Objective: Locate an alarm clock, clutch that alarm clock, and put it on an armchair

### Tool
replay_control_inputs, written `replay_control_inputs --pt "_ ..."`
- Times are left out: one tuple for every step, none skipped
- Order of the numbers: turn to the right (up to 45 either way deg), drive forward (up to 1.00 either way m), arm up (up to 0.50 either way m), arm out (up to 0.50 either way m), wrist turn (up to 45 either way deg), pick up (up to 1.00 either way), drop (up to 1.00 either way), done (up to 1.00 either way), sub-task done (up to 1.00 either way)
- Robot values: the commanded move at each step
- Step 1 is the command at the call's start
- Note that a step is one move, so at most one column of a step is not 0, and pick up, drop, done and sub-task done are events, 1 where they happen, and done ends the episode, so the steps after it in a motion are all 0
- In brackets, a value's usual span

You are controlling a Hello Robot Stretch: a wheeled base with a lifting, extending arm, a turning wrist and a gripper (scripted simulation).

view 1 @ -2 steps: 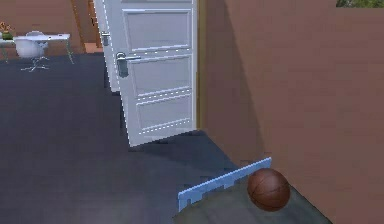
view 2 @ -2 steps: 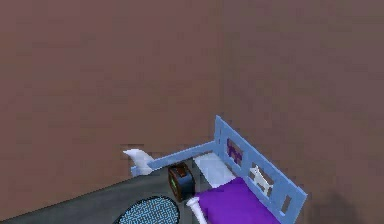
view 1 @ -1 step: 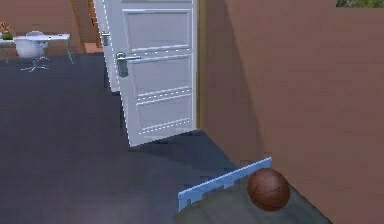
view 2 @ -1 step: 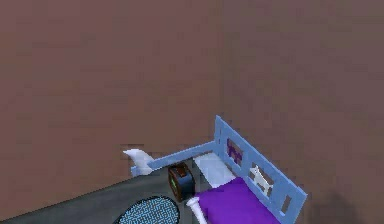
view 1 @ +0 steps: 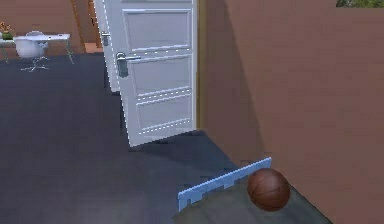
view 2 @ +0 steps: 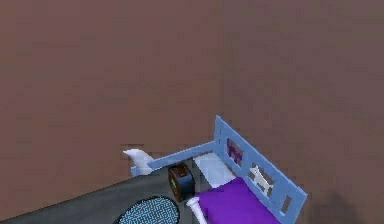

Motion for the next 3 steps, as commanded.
replay_control_inputs --pt "0.0 0.0 0.0 0.42 0.0 0.0 0.0 0.0 0.0" --pt "0.0 0.0 0.0 0.0 45.0 0.0 0.0 0.0 0.0" --pt "0.0 0.0 0.0 0.0 45.0 0.0 0.0 0.0 0.0"
